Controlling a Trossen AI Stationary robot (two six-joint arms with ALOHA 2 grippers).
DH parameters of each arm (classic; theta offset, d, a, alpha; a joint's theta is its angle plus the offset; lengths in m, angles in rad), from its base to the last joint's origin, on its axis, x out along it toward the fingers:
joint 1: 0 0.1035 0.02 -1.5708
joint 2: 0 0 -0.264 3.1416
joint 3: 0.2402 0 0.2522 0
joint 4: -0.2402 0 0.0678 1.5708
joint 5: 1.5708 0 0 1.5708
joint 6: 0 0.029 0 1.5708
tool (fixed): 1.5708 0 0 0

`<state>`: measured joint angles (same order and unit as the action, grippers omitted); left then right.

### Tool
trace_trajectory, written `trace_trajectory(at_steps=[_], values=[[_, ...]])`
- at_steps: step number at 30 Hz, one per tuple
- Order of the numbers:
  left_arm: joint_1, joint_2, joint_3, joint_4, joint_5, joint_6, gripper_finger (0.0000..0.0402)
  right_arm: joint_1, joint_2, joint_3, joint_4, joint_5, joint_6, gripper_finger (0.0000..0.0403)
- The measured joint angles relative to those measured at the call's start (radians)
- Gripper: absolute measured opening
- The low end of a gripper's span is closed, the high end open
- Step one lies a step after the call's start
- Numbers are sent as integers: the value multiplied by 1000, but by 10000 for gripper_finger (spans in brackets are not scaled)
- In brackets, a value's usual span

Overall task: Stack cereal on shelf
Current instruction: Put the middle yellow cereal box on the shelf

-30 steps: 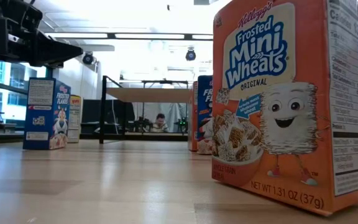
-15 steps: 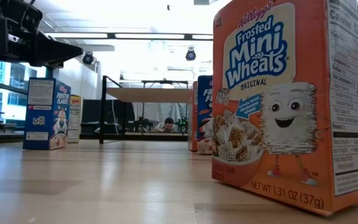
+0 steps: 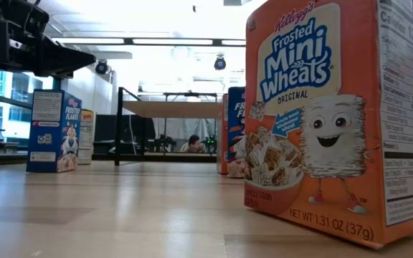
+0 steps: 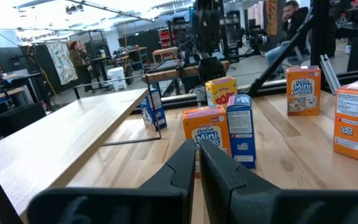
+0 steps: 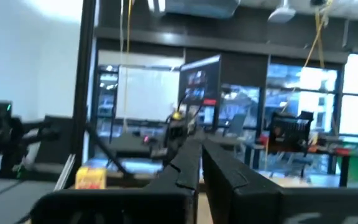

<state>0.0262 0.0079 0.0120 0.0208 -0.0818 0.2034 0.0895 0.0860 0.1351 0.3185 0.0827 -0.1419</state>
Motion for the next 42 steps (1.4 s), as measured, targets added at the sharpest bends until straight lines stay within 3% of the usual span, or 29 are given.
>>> trace_trajectory(at_steps=[7, 19, 27, 29, 31, 34, 36, 42], values=[[0, 0, 0, 0, 0, 0, 15, 0, 0, 134, -44, 45, -120, 94], [0, 0, 0, 0, 0, 0, 15, 0, 26, 409, -38, 65, -155, 255], [0, 0, 0, 0, 0, 0, 15, 0, 190, 636, -25, 20, -146, 272], [0, 0, 0, 0, 0, 0, 15, 0, 250, 713, -103, 99, -146, 272], [0, 0, 0, 0, 0, 0, 15, 0, 312, 801, -230, 266, -123, 272], [0, 0, 0, 0, 0, 0, 15, 0, 394, 943, -529, 547, 29, 272], [0, 0, 0, 0, 0, 0, 15, 0, 445, 1033, -765, 656, 184, 272], [0, 0, 0, 0, 0, 0, 15, 0, 574, 1209, -1246, 653, 669, 272]])
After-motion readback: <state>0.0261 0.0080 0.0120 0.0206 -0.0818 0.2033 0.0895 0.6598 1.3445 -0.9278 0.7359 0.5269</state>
